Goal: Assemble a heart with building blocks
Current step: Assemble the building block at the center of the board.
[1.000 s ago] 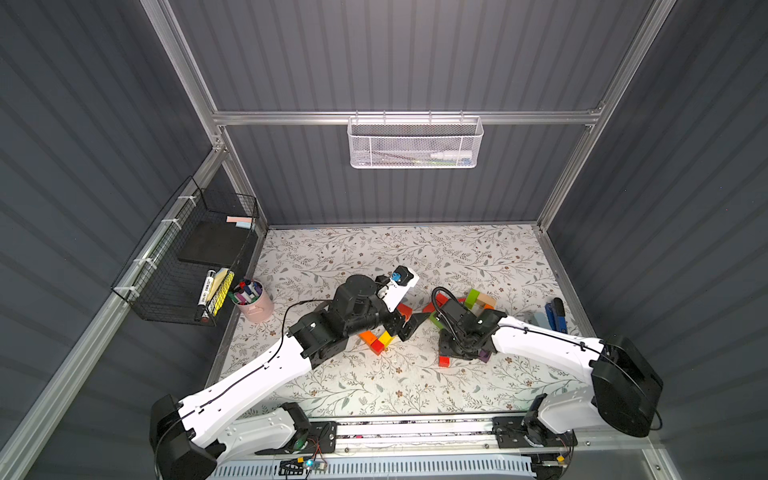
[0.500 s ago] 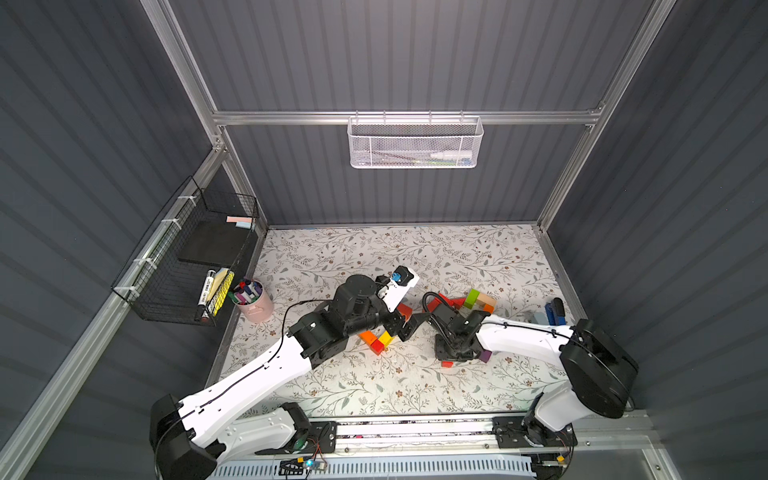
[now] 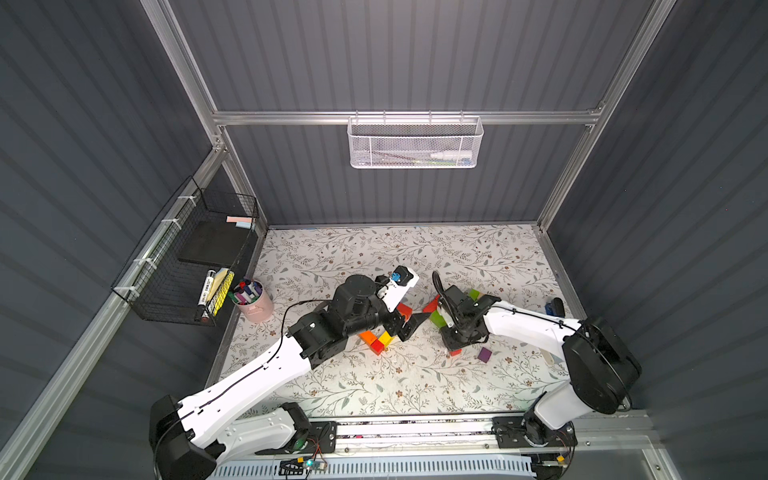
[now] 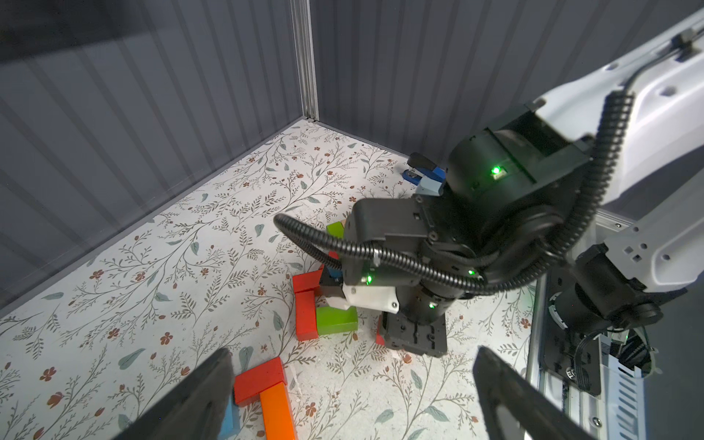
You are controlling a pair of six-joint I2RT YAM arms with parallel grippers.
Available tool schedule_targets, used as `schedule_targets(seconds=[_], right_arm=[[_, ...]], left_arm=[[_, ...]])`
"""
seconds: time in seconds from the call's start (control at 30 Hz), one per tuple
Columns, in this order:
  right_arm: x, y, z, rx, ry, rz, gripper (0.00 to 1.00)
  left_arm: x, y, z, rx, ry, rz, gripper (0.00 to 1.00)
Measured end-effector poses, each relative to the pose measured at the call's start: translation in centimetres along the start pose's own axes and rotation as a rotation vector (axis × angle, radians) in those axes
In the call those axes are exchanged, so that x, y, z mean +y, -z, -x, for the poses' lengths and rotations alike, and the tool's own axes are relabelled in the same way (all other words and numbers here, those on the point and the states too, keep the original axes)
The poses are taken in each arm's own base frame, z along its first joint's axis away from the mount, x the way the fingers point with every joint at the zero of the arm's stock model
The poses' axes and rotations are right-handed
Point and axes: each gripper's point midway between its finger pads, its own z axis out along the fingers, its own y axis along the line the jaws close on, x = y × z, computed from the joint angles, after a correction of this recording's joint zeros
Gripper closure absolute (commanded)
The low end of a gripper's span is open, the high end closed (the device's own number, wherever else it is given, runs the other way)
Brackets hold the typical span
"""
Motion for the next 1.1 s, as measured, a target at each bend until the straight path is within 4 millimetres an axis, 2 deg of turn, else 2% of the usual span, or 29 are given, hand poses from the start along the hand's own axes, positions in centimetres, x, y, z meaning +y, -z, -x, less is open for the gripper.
schedule_targets(seconds=[0.3,0.5,1.1], right_arm=[[-0.8,1.2,1.4,-0.02,0.126,0.011,0.73],[-1.7,0.1,1.1,0.025,0.156,-0.006,0.71],[-1.9,-2.1,2.0,0.062,0.223,-0.03,0.68]], left_arm=[[-0.1,0.0,0.0,-0.001,0.0,-0.005,0.01],[-0.3,0.0,0.0,-0.002,0.0,-0.014,0.01],[-0.3,0.1,0.0,-0.002,0.0,-0.019,0.01]])
